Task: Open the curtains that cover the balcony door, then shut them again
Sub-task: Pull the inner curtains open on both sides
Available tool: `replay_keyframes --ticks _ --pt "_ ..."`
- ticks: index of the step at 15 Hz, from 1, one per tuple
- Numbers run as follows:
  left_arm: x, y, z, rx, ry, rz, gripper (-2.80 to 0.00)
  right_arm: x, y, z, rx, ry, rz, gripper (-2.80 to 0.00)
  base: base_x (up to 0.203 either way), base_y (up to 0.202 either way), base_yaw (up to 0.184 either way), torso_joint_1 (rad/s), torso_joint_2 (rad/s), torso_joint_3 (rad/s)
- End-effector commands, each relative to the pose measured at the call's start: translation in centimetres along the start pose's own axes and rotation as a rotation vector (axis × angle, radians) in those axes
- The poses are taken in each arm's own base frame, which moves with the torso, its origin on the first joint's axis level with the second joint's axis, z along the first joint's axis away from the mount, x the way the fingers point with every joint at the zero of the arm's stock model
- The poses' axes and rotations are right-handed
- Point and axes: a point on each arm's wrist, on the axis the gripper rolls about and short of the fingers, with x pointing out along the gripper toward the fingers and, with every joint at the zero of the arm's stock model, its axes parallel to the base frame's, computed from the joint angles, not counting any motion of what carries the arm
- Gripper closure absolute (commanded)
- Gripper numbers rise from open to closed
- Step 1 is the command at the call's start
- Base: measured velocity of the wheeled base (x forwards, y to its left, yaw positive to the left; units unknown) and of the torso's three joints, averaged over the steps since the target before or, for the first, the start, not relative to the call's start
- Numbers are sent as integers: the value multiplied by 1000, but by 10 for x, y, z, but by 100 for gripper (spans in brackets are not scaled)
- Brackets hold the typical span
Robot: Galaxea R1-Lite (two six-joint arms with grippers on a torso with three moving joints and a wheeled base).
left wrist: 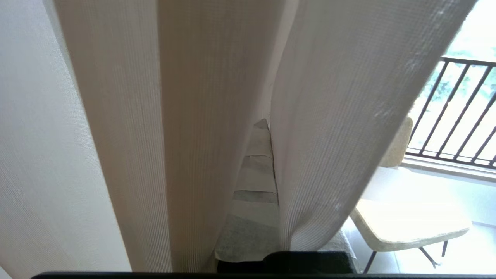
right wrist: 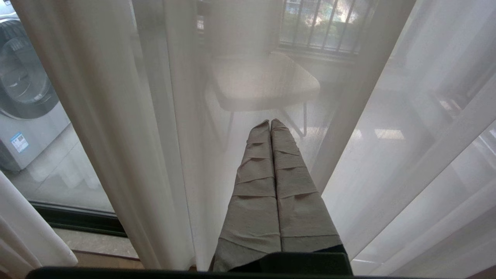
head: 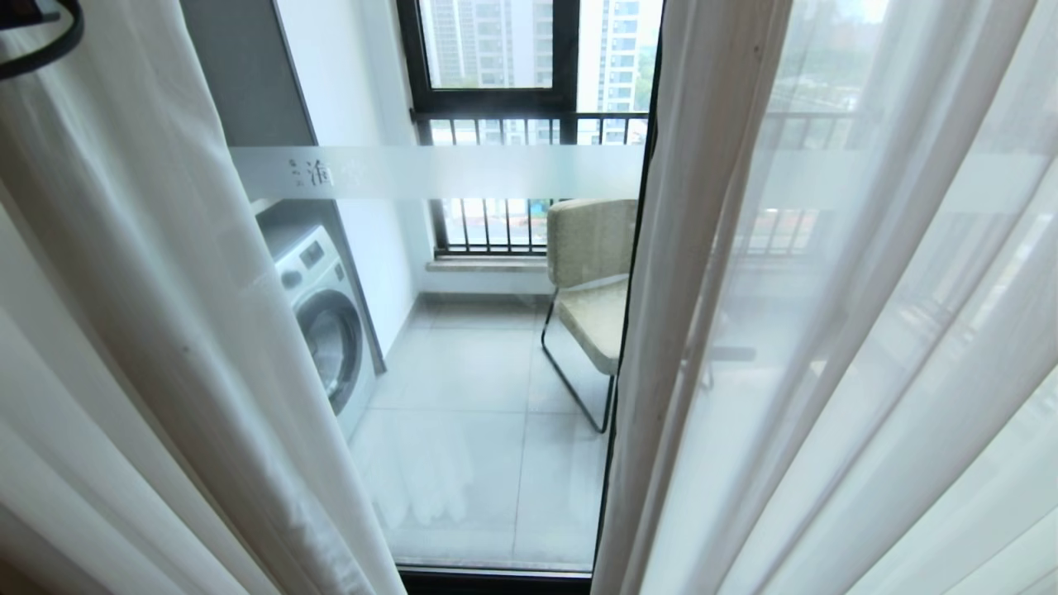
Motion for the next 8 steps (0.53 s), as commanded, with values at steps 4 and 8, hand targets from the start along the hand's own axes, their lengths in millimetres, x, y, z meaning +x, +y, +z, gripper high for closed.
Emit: replay_keyframes --ticks 4,8 --pt "-2 1 0 -1 -1 6 0 0 0 0 0 1 0 0 0 0 0 0 0 0" --pt "-2 1 -2 1 3 9 0 0 0 0 0 0 0 0 0 22 -3 0 1 1"
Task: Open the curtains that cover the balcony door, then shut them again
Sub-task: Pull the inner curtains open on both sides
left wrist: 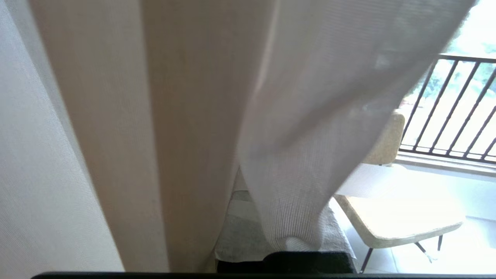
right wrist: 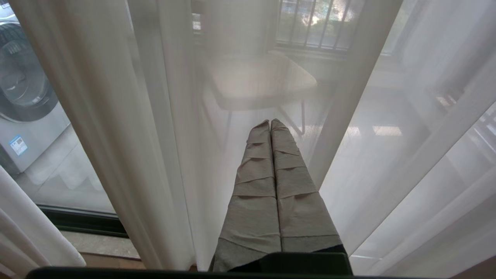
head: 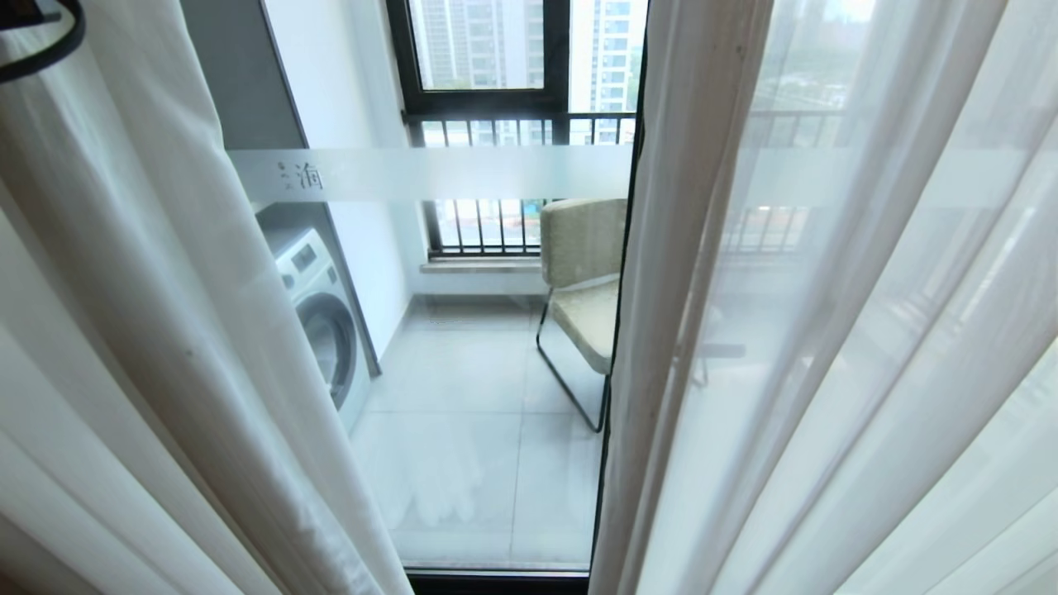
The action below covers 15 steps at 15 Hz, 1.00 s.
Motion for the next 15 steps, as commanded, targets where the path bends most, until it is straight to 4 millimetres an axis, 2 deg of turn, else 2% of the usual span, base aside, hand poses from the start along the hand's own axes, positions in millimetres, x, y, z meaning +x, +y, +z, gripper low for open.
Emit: replay_keyframes --ticks 1,15 --pt "0 1 -1 0 2 4 0 0 0 0 -1 0 2 0 1 146 -10 10 2 2" --pt "2 4 -1 1 4 24 0 0 0 0 -1 -1 2 0 0 190 2 3 4 4"
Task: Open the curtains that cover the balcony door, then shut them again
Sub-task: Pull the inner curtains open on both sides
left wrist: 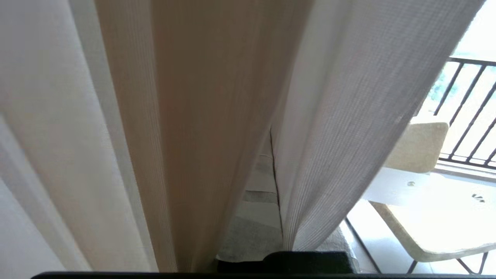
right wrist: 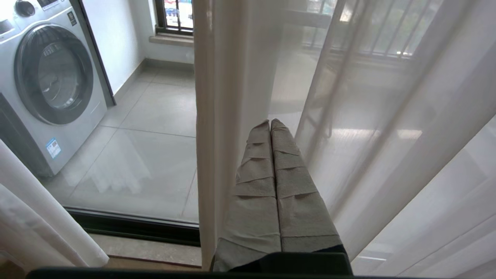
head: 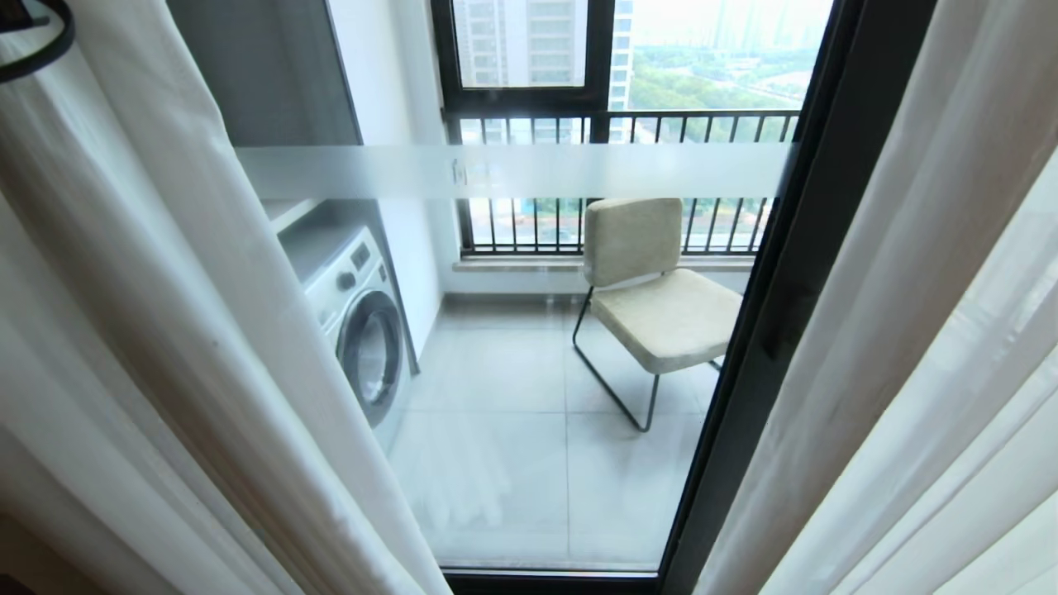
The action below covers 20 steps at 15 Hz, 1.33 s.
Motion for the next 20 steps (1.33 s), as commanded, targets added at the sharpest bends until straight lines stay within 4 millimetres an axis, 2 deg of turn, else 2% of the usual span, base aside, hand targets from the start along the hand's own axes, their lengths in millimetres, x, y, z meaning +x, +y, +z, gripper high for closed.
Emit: replay_keyframes --ticks 1,20 --pt "-1 0 0 -1 -2 4 0 0 0 0 0 -1 0 0 0 190 1 4 2 2" --pt "-7 4 -3 2 8 14 0 0 0 0 0 -1 0 0 0 192 1 1 2 3"
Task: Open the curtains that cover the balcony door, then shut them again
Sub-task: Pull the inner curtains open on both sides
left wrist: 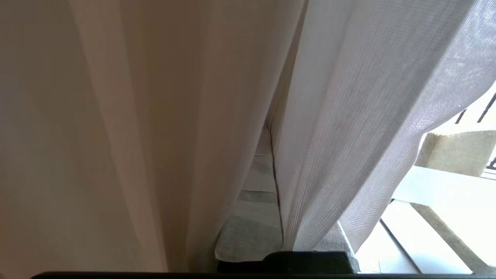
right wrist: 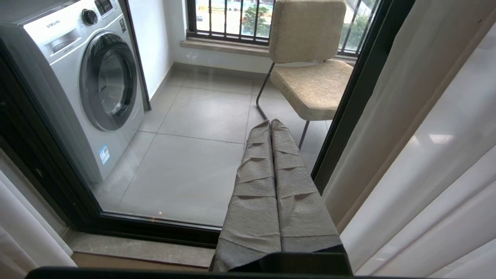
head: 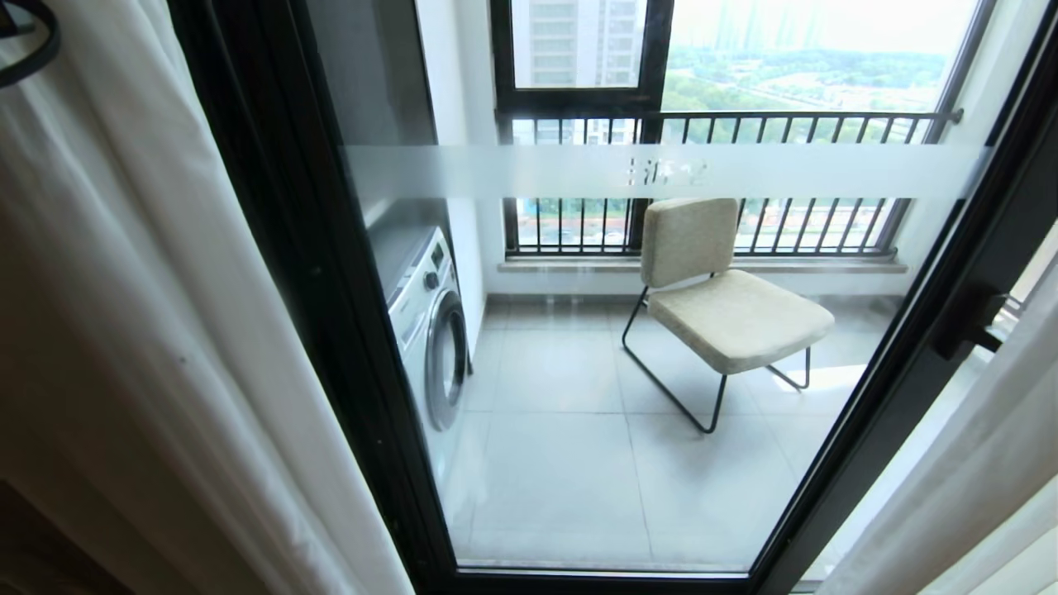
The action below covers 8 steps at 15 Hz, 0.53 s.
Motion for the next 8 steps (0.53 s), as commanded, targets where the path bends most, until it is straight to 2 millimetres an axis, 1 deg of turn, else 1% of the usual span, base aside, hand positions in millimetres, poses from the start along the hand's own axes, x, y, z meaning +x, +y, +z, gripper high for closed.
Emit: replay_keyframes --ticks 1,3,4,8 --pt "1 0 -1 0 2 2 0 0 0 0 -1 -1 1 0 0 191 2 10 2 2" --pt "0 0 0 0 0 1 0 0 0 0 -1 1 1 0 0 174 2 5 2 5" --pt "0 0 0 -1 -1 3 0 0 0 0 -1 -1 1 0 0 109 -1 0 2 2" --pt "1 0 3 -4 -13 -4 0 0 0 0 -1 -1 0 0 0 0 0 0 0 0"
